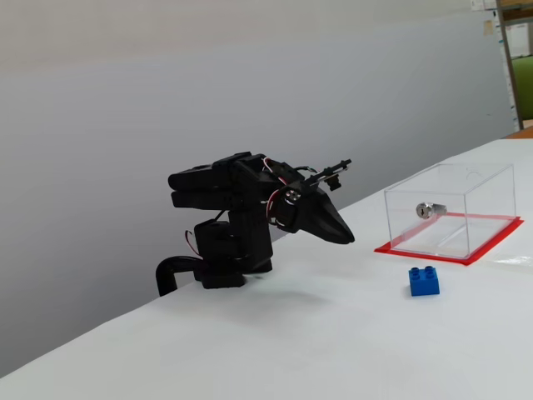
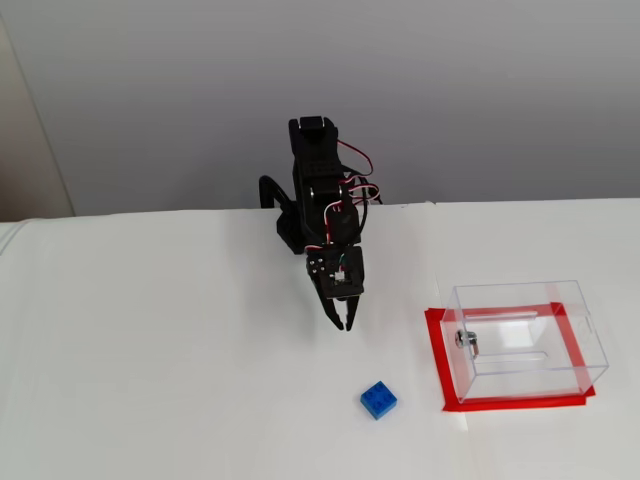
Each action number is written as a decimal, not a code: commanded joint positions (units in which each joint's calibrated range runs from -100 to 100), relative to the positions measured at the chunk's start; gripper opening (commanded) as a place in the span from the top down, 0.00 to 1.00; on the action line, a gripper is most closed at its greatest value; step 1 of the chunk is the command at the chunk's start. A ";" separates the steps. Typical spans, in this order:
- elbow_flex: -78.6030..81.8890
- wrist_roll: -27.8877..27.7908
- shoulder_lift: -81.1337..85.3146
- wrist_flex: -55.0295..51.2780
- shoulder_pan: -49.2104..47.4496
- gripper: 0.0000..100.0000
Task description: Pick the blue lego brick and place it into the transparent box
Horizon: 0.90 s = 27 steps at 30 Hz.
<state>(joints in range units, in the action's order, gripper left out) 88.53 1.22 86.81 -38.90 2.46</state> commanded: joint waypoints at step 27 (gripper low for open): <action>-6.70 -0.18 -5.73 -9.49 -4.86 0.99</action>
<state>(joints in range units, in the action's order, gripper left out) 87.03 1.22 84.27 -49.19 -3.21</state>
